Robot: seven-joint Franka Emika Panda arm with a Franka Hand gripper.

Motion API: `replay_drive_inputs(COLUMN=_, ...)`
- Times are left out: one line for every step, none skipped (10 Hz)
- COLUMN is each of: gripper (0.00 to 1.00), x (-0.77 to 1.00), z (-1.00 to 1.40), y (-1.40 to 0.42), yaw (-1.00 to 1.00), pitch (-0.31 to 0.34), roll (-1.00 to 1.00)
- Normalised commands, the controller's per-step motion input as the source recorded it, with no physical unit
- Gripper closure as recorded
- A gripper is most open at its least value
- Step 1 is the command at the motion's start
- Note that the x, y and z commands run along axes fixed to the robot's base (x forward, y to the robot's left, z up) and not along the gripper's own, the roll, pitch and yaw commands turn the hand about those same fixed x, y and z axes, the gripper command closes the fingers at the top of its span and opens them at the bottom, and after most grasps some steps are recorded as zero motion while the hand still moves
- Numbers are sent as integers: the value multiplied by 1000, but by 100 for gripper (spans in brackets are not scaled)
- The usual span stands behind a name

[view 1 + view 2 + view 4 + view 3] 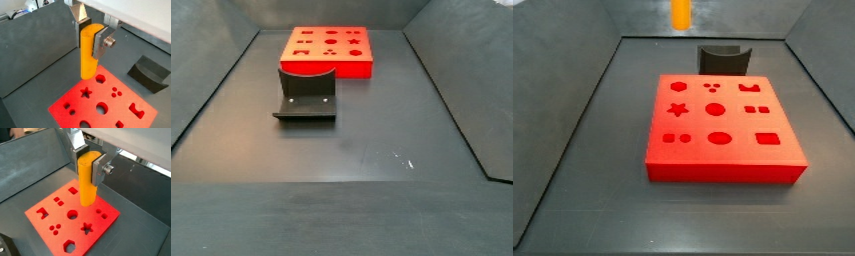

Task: Insert the oval object.

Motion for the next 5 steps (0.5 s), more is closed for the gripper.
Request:
replay_drive_inputs(gripper=100, x=271, z=-106, y=-26, yaw=-266, pitch=-30, roll=-73)
replay_drive_inputs(gripper=100, x=543, z=-283, y=-191, yaw=-483, pitch=-56, roll=-13)
replay_drive_inputs(gripper=100, x=614, z=-434, y=-231, yaw=-446, pitch=-51, roll=0)
replay_drive_inputs(gripper=100, x=671, z=-551, y=-257, yaw=-397, pitch=-59, roll=23)
replay_drive_inputs(gripper=100, x=754, z=-563, y=-260, yaw=-320, pitch=-74, roll=14)
